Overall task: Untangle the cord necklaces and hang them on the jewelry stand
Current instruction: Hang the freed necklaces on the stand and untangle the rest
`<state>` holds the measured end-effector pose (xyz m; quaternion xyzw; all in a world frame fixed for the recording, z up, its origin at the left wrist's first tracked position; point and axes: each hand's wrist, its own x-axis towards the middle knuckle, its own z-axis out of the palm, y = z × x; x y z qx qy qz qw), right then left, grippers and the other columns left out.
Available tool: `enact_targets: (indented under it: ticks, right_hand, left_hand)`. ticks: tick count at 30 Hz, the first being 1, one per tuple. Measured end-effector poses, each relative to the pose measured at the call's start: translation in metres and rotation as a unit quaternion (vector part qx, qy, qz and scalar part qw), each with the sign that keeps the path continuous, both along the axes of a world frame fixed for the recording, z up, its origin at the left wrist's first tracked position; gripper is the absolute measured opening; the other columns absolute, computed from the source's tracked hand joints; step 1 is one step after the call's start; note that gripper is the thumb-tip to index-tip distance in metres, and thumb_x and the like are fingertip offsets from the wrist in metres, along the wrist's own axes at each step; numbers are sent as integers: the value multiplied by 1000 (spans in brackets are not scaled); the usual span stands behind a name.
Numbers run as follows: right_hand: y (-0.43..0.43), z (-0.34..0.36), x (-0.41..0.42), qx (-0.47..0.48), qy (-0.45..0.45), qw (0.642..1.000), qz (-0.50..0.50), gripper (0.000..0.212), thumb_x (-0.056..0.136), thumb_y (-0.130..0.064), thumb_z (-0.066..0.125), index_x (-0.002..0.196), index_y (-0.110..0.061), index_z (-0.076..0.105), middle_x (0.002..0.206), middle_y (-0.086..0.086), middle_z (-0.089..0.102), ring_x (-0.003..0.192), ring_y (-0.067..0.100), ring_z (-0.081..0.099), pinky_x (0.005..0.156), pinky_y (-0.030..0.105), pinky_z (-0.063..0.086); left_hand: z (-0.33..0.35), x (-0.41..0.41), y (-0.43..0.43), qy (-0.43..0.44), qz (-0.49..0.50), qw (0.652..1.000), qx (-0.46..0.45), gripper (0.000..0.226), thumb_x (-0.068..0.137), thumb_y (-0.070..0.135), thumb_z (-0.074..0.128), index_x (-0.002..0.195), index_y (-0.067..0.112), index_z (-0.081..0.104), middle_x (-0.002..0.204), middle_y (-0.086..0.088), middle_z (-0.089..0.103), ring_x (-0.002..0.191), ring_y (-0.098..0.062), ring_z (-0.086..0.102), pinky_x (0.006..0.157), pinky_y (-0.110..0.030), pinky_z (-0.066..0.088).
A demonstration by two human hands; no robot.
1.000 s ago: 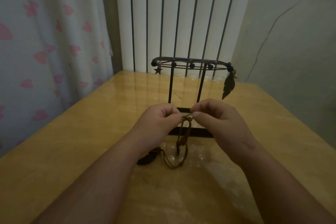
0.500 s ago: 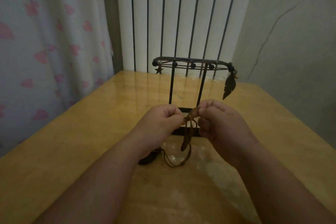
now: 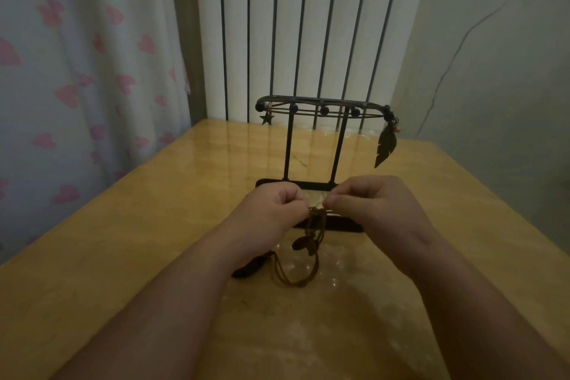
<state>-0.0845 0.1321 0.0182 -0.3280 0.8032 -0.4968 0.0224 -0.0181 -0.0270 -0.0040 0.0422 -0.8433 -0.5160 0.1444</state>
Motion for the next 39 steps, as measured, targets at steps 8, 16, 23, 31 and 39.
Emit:
enact_targets:
  ticks: [8, 16, 23, 31, 39]
  right_hand:
    - [3, 4, -1, 61, -38, 996, -47, 18, 97, -28, 53, 85, -20, 64, 80, -1, 63, 73, 14, 56, 64, 26, 42]
    - [9, 3, -9, -39, -132, 989, -48, 10, 90, -18, 57, 87, -12, 64, 76, -1, 63, 70, 13, 51, 63, 28, 36]
    - [-5, -7, -1, 73, 104, 992, -30, 13, 86, -39, 64, 99, -40, 65, 100, -23, 58, 92, -6, 53, 74, 14, 41]
    - [-5, -6, 0, -62, -12, 997, -53, 14, 93, -21, 59, 81, -22, 67, 78, -5, 65, 77, 12, 58, 66, 27, 43]
    - [-2, -1, 0, -51, -46, 997, -23, 20, 88, -18, 58, 70, -14, 66, 72, 0, 63, 77, 19, 56, 66, 32, 41]
  left_hand:
    - [-1, 0, -3, -18, 19, 1000, 14, 21, 91, 21, 53, 72, 24, 61, 53, 18, 50, 56, -1, 45, 58, -21, 35]
    - [-1, 0, -8, -9, 26, 999, 44, 23, 91, 20, 51, 70, 22, 60, 62, 6, 51, 64, -15, 46, 64, -31, 41]
    - [-2, -1, -6, -4, 6, 999, 39, 23, 90, 20, 54, 69, 25, 61, 62, 8, 53, 64, -12, 47, 64, -30, 40]
    - [2, 1, -2, -1, 5, 999, 34, 25, 93, 20, 50, 70, 25, 58, 51, 20, 52, 58, -3, 47, 61, -24, 36]
    - [1, 2, -4, 25, 4, 998, 61, 25, 95, 18, 50, 74, 25, 60, 60, 10, 52, 60, -9, 46, 61, -27, 40]
